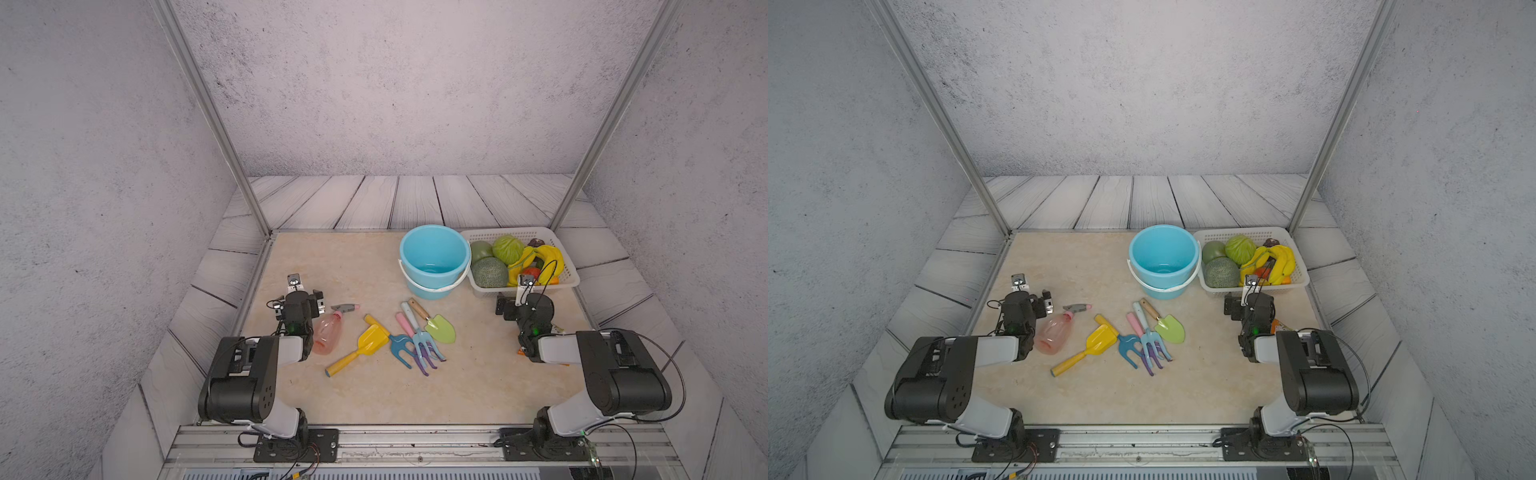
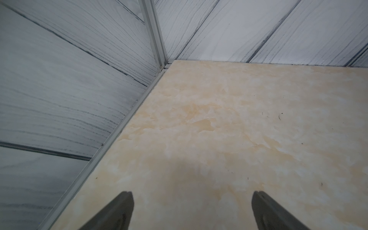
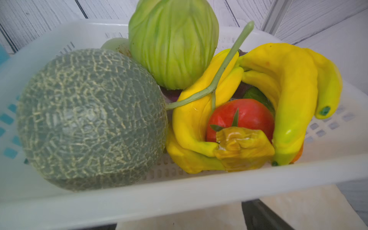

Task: Organize the gardening tools
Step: Pick up the gardening tool from the center of the board.

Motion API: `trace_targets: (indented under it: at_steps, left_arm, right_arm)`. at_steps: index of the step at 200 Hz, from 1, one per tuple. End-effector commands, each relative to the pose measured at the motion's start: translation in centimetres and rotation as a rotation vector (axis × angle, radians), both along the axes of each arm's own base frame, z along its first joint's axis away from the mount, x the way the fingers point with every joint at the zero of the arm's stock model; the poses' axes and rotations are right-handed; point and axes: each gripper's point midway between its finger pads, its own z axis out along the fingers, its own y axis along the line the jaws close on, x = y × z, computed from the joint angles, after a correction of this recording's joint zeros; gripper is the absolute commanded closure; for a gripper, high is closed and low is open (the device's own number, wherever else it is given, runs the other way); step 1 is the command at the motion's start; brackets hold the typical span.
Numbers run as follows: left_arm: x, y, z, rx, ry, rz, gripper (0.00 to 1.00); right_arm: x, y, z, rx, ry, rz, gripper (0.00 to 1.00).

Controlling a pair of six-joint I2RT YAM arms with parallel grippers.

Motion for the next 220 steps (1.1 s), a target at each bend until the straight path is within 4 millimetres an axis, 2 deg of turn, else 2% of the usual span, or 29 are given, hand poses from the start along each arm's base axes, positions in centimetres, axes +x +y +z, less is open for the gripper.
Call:
trace_targets:
  at_steps: [1,188,220]
  left_arm:
    - [0.6,0.0,0.6,0.009,-0.017,0.002,0.01]
    - [0.5,0.2,0.9,0.008,-0.03,0.016,0.01]
    - [0.0,0.0,2.0,0.008,-0.052,0.006,0.01]
  right_arm:
    - [0.9,0.1,0.7,0.02,-0.032,0.0,0.01]
    - [0.9,0.1,0.7,0.02,-0.035,0.0,0.01]
    - [0.5,-0.3,3.3,0.016,-0.039,-0.019,0.01]
